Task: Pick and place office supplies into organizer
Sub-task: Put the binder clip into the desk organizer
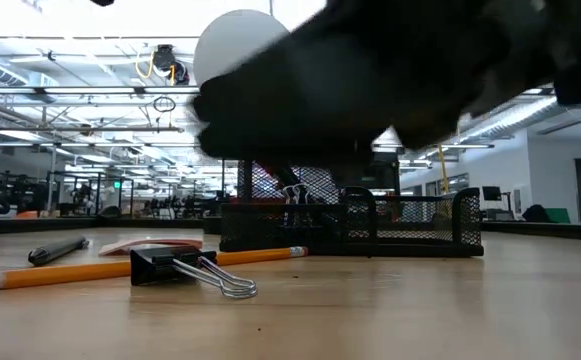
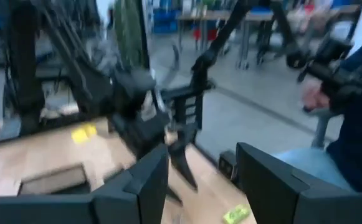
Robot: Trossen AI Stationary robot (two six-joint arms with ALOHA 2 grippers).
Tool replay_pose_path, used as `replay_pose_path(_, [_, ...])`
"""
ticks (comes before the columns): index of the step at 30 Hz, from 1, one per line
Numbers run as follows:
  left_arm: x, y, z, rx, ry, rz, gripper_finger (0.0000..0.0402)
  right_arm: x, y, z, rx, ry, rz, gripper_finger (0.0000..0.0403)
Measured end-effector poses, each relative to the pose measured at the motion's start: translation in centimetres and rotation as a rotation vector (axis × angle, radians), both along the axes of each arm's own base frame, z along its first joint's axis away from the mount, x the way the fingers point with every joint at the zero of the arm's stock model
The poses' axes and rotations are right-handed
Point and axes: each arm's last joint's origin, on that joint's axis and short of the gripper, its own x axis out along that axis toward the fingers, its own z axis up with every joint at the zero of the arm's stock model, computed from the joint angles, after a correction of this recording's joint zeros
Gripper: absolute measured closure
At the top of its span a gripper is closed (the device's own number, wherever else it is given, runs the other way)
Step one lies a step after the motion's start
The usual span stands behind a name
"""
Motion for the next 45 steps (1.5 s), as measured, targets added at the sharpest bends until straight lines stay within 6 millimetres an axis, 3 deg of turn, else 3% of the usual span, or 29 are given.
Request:
replay_pose_path(6, [-2.1, 1.2, -1.9, -0.035, -0.081, -0.005, 0.0206, 1.6, 1.8, -0.6, -0.069, 0.09, -0.089, 0.0264])
replay_pose_path(14, [-2.7, 1.5, -2.6, -0.061, -0.077, -0.004, 0.0206, 0.9, 3.9, 0.3, -0.115, 0.047, -0.239, 0.0264])
replay_pose_path(20, [-2.8, 1.3, -2.5, -0.063, -0.082, -0.025, 0.0206, 0.3, 3.9, -1.8, -0.086, 0.13, -0.298, 0.0264])
replay_pose_path(45, [-2.8, 1.3, -2.3, -0.052, -0.11, -0.027, 0.0206, 1.8, 2.6, -2.9, -0.068, 0.199, -0.287, 0.0264])
